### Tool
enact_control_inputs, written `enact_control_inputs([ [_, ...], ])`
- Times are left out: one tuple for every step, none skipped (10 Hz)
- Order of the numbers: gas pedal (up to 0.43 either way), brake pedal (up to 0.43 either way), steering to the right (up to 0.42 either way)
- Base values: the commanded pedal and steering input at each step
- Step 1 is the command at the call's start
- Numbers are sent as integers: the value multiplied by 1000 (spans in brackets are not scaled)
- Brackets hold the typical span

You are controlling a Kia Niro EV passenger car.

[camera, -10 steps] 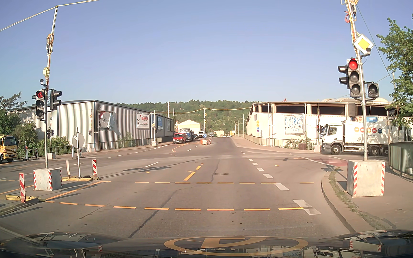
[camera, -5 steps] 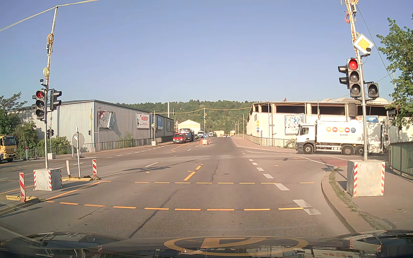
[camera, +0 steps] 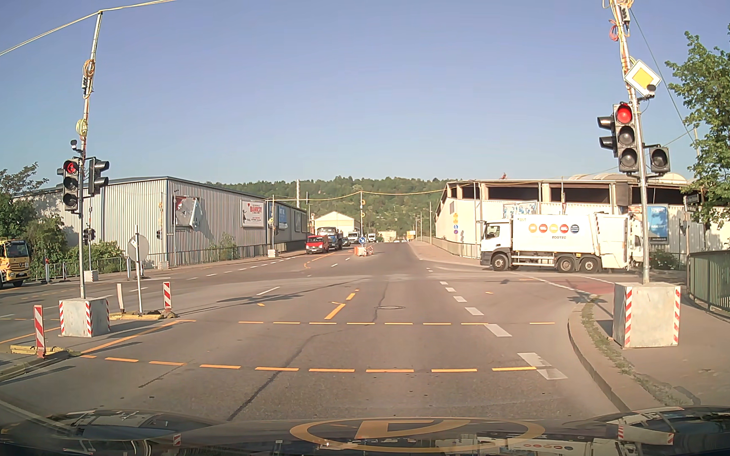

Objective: Follow the waypoints while adhering to traffic rules and regulations

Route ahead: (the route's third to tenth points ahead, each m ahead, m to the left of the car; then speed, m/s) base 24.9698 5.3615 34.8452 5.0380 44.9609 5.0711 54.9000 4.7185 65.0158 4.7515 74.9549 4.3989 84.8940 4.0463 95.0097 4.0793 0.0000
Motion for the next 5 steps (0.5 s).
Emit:
enact_control_inputs([
  [0, 311, -3],
  [0, 311, -3],
  [0, 311, -3],
  [0, 305, -3],
  [0, 305, -3],
])
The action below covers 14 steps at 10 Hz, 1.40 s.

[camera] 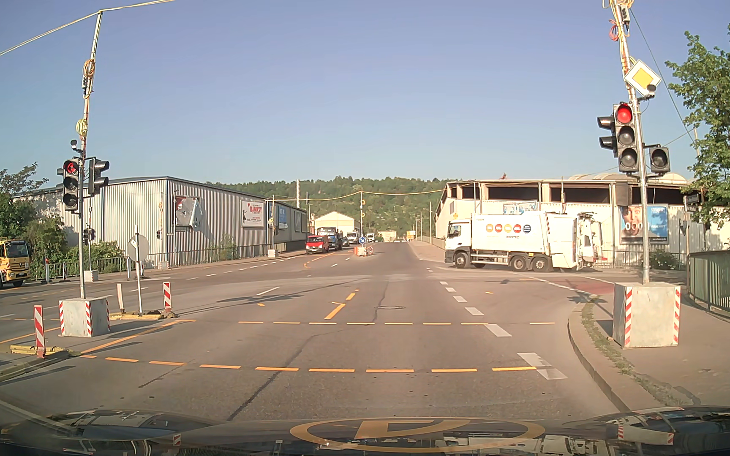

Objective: Follow the waypoints while adhering to traffic rules and regulations

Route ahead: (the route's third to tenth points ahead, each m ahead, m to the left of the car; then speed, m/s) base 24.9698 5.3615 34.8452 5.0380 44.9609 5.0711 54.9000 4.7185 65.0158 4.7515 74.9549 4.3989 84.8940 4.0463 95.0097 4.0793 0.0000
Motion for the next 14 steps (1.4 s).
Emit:
enact_control_inputs([
  [0, 311, -3],
  [0, 311, -3],
  [0, 311, -3],
  [0, 311, -3],
  [0, 311, -3],
  [0, 311, -3],
  [0, 311, -3],
  [0, 311, -3],
  [0, 311, -3],
  [0, 311, -3],
  [0, 305, -3],
  [0, 305, -3],
  [0, 305, -3],
  [0, 311, -3],
])
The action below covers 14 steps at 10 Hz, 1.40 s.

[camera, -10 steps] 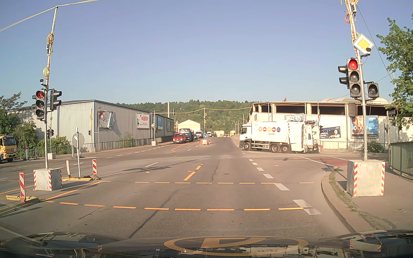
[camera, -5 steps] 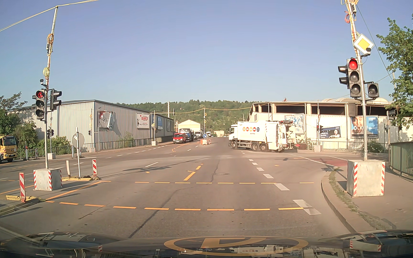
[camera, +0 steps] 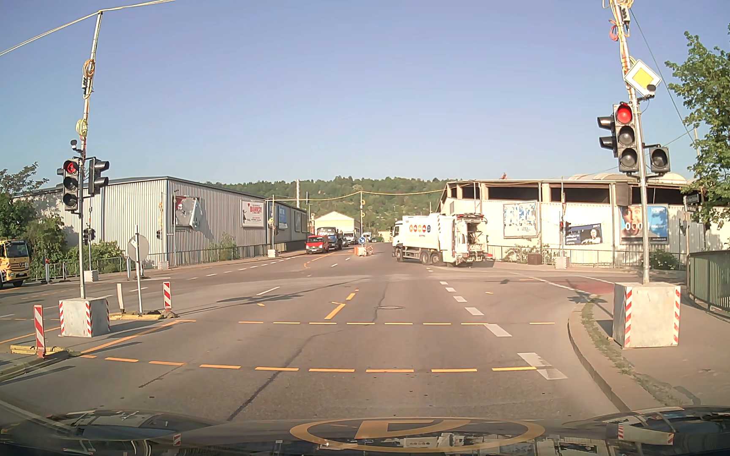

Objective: Follow the waypoints while adhering to traffic rules and regulations

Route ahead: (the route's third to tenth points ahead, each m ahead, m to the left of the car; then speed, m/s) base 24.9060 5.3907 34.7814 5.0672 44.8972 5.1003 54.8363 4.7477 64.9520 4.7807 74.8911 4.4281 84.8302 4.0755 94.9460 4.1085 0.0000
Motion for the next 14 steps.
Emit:
enact_control_inputs([
  [0, 305, -3],
  [0, 305, -3],
  [0, 311, -3],
  [0, 305, -3],
  [0, 311, -3],
  [0, 311, -3],
  [0, 311, -3],
  [0, 311, -3],
  [0, 311, -3],
  [0, 311, -3],
  [0, 311, -3],
  [0, 311, -3],
  [0, 311, -3],
  [0, 311, -3],
])
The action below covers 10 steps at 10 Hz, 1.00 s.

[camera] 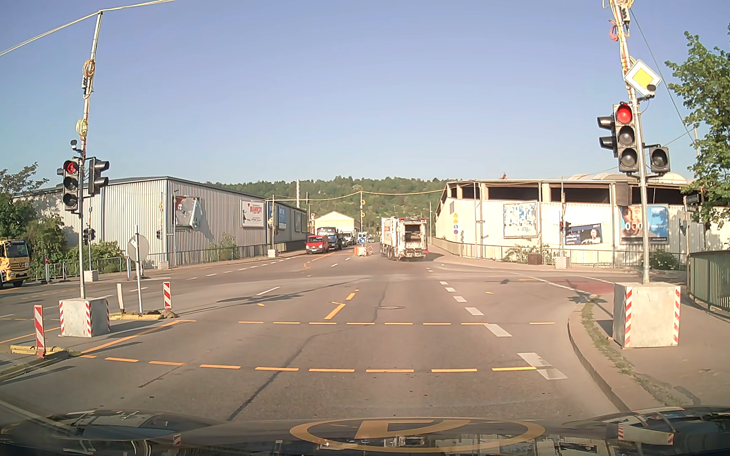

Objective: Follow the waypoints while adhering to traffic rules and regulations

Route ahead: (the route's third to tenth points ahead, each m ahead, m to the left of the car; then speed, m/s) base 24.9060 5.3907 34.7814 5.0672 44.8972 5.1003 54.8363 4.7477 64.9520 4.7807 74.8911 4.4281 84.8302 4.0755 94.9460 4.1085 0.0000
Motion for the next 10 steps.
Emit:
enact_control_inputs([
  [0, 311, -3],
  [0, 311, -3],
  [0, 311, -3],
  [0, 311, -3],
  [0, 311, -3],
  [0, 311, -3],
  [0, 311, -3],
  [0, 311, -3],
  [0, 311, -3],
  [0, 311, -3],
])
